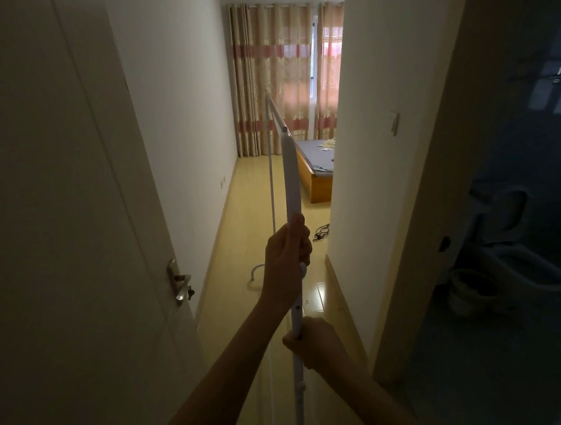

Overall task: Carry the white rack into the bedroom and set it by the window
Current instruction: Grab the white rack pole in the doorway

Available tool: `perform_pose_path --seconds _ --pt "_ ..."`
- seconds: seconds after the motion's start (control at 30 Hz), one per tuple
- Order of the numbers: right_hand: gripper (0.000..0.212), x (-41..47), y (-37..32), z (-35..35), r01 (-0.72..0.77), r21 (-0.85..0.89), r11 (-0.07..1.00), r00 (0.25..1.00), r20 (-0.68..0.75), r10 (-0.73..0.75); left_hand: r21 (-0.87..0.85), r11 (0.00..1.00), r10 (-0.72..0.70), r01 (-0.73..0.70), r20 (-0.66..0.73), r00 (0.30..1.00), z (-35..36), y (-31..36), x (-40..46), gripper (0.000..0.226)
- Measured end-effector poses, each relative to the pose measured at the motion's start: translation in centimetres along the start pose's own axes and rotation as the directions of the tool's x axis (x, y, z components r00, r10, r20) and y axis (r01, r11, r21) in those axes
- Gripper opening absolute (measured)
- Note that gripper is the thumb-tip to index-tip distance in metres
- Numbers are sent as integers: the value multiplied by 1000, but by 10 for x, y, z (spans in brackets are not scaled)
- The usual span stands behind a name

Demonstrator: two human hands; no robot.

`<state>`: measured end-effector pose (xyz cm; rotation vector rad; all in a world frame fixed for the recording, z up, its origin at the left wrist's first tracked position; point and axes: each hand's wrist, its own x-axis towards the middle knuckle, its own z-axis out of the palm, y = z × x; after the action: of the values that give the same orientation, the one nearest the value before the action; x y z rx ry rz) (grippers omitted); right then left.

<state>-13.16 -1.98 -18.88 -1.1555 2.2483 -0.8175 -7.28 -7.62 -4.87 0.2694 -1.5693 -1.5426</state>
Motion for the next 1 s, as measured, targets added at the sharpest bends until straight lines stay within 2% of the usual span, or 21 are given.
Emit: perform_pose_path --seconds 0.1,0.37,0.7,1.0 --pt "8 18 1 -3 45 -4 999 999 26 -45 -6 1000 5 -5 -4 1000 -1 -4 12 39" --pt "22 56 5 -12 90 -18 996 995 33 -90 8 1000 14 -13 -49 999 2 -22 46 40" --pt "19 107 9 -18 145 21 989 989 32 -146 -29 1000 8 -10 -62 998 -4 -44 91 42" --pt "17 148 5 -24 107 35 994 992 57 -109 -48 999 12 -16 -74 997 -7 -57 126 43"
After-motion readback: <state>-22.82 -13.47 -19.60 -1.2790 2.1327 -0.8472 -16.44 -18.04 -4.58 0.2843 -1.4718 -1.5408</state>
